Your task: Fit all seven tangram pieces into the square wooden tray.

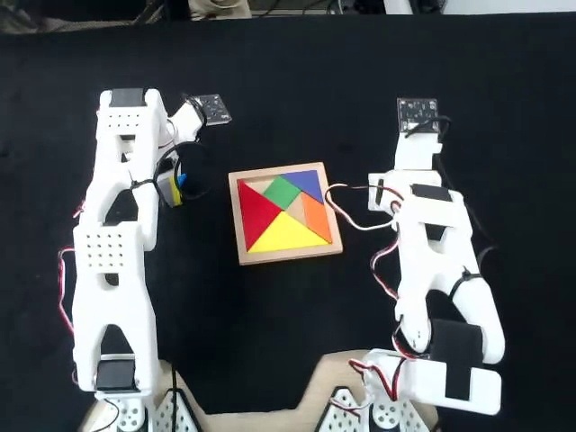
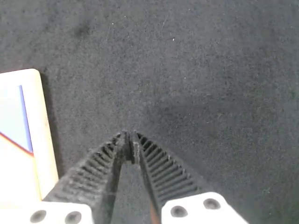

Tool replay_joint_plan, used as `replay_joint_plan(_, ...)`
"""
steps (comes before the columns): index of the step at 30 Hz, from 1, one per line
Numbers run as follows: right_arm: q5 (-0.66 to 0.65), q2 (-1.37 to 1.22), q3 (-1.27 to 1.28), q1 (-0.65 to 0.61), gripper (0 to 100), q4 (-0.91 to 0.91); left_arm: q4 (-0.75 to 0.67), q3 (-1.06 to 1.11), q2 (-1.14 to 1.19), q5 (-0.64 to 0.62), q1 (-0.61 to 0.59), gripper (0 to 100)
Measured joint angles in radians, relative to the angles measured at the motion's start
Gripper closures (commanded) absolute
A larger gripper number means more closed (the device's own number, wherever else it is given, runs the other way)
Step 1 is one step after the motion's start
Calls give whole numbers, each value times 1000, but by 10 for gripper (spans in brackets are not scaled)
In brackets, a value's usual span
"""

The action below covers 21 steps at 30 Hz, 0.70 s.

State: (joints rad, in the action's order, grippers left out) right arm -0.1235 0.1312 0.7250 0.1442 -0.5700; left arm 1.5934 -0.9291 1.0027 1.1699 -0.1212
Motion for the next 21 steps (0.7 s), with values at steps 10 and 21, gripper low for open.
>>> replay_joint_plan(10, 0, 0, 0, 0, 987, 0, 29, -114, 87, 3, 5, 812)
replay_joint_plan(21, 0, 0, 0, 0, 987, 0, 114, -120, 89, 107, 15, 916)
